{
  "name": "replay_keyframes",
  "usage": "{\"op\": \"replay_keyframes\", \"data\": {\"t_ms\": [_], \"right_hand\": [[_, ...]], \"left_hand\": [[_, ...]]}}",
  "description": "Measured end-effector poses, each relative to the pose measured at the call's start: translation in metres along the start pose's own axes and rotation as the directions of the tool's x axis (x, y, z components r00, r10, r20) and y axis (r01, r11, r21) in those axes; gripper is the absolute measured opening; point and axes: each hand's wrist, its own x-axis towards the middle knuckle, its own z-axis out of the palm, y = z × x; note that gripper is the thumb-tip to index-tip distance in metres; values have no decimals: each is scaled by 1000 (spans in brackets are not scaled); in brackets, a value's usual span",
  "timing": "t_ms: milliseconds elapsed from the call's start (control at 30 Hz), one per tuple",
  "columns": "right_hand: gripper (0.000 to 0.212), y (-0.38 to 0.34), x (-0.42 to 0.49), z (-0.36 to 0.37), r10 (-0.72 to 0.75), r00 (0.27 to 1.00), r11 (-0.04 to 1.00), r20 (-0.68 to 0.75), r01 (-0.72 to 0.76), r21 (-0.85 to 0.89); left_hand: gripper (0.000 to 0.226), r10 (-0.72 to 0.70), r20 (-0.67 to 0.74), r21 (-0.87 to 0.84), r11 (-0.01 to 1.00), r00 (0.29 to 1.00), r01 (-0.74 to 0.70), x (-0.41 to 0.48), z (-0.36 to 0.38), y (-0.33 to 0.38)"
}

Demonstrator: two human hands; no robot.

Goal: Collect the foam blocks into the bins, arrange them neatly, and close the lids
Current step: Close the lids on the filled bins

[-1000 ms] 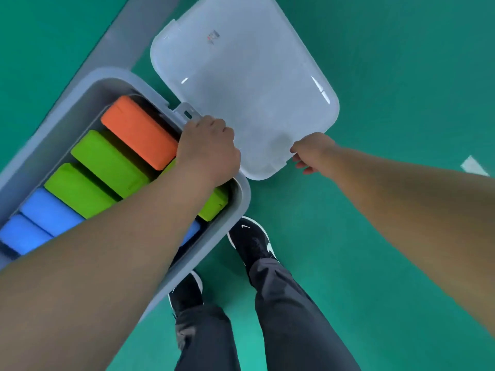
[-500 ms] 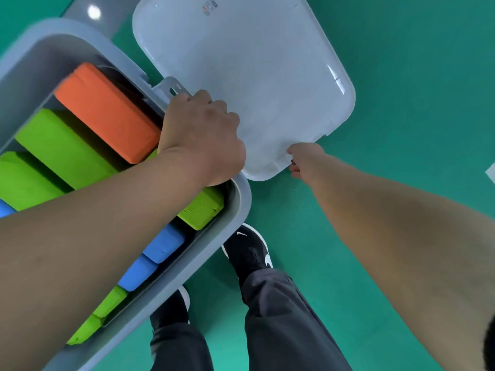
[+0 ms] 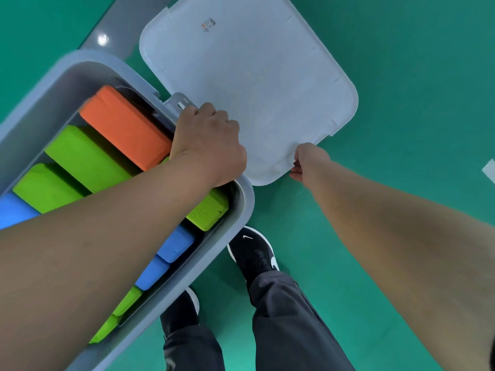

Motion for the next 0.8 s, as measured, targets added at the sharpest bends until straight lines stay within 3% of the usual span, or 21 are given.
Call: {"op": "replay_keyframes", "data": {"t_ms": [100,167,233,333,433,567,633,733,800], "right_hand": [[24,-7,-47,-15,-52,999,995,-3,52,89],[38,-9,-76,-29,-189,982,974,0,187,130],[35,-14,-112,-40,-333,942,922,-42,335,195],[23,-39,-173,-49,-489,861,825,-140,509,247],[19,-63,-241,-49,-615,778,720,-127,620,313],[22,-87,-325,-34,-821,568,548,-61,813,199],[27,-87,-360,-17,-903,428,429,34,902,45],[33,-60,-401,16,-908,309,247,285,941,-233],[34,-26,-415,41,-841,270,105,468,931,-349]], "left_hand": [[43,14,49,-86,996,999,-10,-5,-8,-4],[44,19,127,-231,973,992,11,-13,-23,-8],[45,19,155,-366,930,988,40,-27,-50,-4],[45,-59,176,-620,769,983,157,-55,-98,0],[47,-94,250,-771,584,964,256,-82,-139,-14],[37,-296,253,-920,220,921,323,-111,-184,-52],[37,-388,264,-965,-110,883,240,-124,-201,-72],[41,-362,302,-842,-535,882,69,-152,-211,-98],[40,-338,395,-721,-690,854,61,-174,-201,-114]]}}
